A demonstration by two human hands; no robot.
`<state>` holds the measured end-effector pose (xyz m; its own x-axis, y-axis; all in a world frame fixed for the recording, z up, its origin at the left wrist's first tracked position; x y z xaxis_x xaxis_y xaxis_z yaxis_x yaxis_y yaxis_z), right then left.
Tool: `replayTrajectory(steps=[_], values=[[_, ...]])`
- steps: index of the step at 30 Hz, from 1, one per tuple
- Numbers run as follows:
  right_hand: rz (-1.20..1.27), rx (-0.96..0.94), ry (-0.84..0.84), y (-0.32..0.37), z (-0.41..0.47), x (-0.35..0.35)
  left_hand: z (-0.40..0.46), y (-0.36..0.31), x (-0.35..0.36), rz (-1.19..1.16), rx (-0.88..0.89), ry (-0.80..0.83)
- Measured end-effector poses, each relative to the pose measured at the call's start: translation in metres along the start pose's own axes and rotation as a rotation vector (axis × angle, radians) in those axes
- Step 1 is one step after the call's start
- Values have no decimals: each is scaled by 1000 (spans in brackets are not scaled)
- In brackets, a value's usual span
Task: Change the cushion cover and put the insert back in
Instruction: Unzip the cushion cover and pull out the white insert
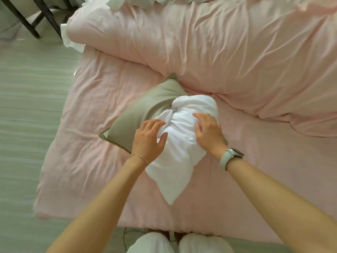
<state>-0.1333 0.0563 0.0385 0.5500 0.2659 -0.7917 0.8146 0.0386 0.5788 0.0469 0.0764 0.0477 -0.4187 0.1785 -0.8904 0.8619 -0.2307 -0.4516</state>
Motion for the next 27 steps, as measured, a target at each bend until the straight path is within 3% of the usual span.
replayTrajectory(steps=[3, 6, 9, 13, 16, 21, 24, 27], values=[[-81, 79, 78, -5, 4, 11, 23, 14, 23, -3, -157, 156], [-129, 218, 76, -7, 12, 22, 36, 27, 36, -77, -360, 187], [-71, 351, 36, -22, 16, 26, 49, 31, 32, -7, -377, 163], [-60, 468, 87, -43, 21, 31, 63, 29, 33, 279, -301, 240], [-151, 399, 68, -44, 22, 34, 64, 21, 38, 340, -223, 194], [-47, 147, -255, -31, 4, 26, 73, 19, 33, 318, -89, 182], [7, 37, -294, -25, -2, 18, 88, 12, 24, 201, 7, 161], [74, -30, -313, -17, -9, 7, 95, 4, 21, 276, 114, 74]])
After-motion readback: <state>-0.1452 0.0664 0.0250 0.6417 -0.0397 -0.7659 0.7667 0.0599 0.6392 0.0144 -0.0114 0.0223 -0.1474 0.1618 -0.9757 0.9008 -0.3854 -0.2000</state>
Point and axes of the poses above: each hand's wrist, its own z-axis towards the middle knuckle, its own x-axis out of the palm, y = z × x, the point moved 5 cm from there along z, towards the middle knuckle, and after that the axes turned 12 degrees about y, right-handed, at the moved point
